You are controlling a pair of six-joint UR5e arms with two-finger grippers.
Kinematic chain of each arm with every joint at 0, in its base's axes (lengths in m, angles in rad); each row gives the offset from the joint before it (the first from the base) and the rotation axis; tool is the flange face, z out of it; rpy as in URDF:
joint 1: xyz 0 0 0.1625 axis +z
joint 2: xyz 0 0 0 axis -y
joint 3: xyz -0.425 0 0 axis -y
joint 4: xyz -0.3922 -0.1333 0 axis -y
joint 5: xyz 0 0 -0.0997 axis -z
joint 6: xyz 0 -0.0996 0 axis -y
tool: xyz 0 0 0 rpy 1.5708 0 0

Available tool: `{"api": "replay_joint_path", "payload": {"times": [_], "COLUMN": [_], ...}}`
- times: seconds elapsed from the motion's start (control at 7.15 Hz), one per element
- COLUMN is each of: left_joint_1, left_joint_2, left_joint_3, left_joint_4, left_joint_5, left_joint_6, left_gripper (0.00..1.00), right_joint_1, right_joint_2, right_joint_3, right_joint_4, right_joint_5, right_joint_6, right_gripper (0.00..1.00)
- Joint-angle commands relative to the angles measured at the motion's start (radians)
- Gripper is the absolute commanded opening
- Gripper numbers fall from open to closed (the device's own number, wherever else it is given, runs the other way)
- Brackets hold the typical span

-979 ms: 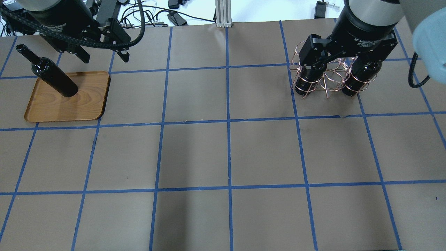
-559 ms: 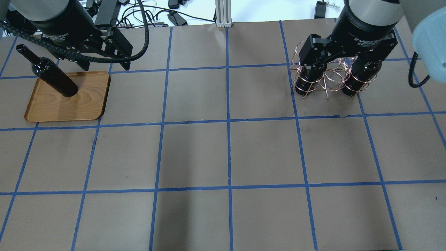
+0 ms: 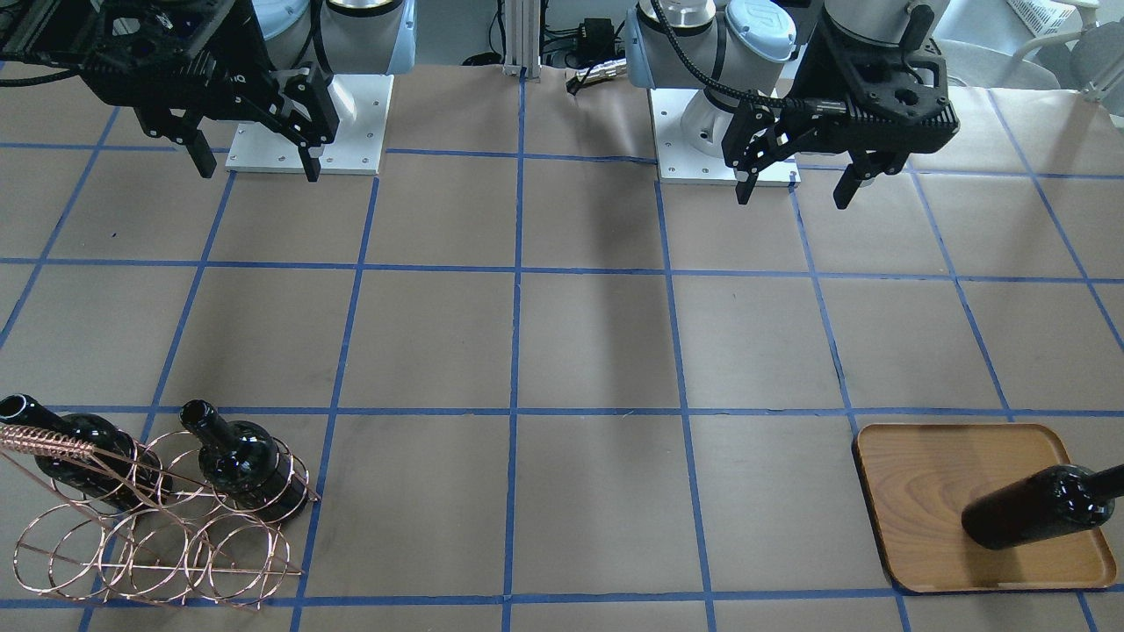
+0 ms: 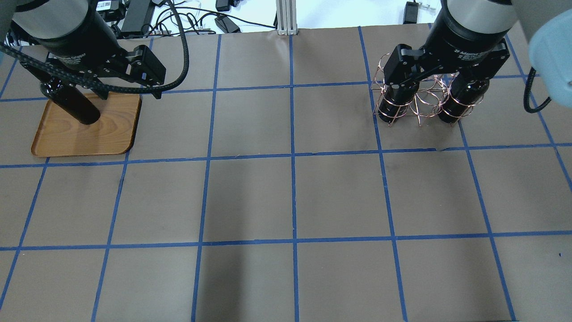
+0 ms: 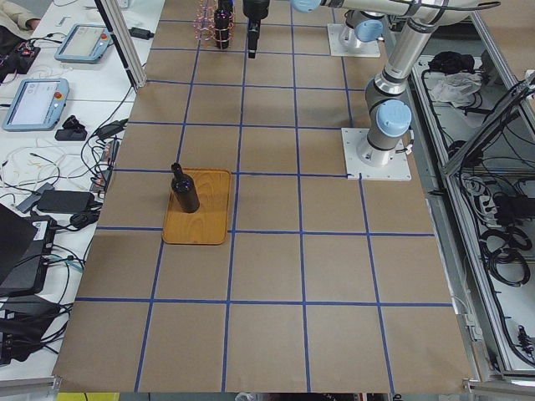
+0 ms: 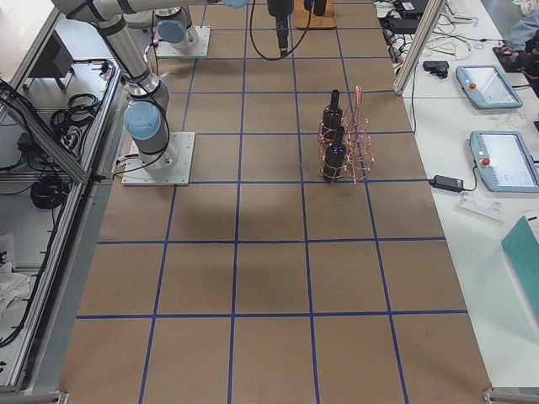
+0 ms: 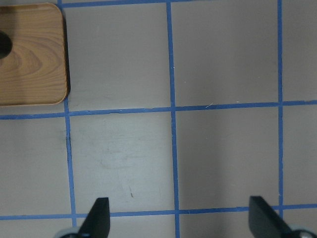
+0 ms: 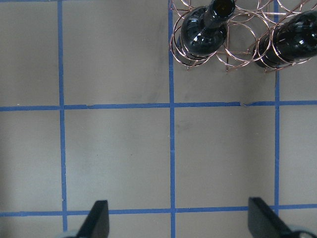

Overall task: Take wine from basket and place on tray
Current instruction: 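Open the left gripper and raise it away from the tray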

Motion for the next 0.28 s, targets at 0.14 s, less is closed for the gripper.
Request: {"api": "replay_joint_path", "payload": {"times": [0.14], "left_joint_1": [0.000], "left_joint_2": [-0.002], "left_joint_3": [-0.001], "left_joint_4": [0.000], "left_joint_5": [-0.005], "left_joint_6": [0.001], "left_gripper": [1.00], "right_joint_1": [0.000], "right_joint_2": [-0.001], "right_joint_3": [0.000], "right_joint_4": [0.000], "right_joint_5": [-0.002], "right_joint_6": [0.000], "right_gripper": [1.00]}}
